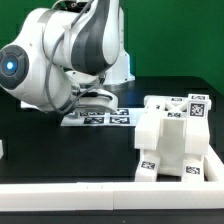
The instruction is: Assemble chair
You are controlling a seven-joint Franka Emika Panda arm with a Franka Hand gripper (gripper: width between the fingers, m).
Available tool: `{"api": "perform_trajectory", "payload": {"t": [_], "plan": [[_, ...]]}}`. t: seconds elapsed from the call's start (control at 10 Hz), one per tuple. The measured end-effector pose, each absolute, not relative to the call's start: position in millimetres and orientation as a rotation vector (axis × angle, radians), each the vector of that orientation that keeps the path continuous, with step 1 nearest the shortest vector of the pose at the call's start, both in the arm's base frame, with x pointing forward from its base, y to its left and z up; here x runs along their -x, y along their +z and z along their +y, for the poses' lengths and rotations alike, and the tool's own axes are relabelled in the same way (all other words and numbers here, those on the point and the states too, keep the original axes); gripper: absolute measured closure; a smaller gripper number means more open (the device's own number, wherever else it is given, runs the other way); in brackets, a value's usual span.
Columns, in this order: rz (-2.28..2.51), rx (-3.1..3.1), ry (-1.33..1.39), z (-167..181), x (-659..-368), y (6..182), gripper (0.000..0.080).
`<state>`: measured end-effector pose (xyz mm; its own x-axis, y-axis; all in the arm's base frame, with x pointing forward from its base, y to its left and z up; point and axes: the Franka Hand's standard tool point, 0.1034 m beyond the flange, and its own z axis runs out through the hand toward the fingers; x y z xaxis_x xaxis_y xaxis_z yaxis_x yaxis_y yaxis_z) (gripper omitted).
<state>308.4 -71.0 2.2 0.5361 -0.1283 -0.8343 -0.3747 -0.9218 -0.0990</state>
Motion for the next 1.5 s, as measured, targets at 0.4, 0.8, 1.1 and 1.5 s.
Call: {"api": "perform_trajectory", "payload": {"t": [0.4,0.8,1.1,1.5], "plan": [[0.422,2.51,1.33,-71,-308,2.3,0.0406],[0.4,2.525,1.308,-75,-330,15.6,0.0406],[0.325,2.552,1.225,-78,-388,44.9,0.0406],[0.254,2.557,1.188,-76,-401,53.9,0.0405]]}}
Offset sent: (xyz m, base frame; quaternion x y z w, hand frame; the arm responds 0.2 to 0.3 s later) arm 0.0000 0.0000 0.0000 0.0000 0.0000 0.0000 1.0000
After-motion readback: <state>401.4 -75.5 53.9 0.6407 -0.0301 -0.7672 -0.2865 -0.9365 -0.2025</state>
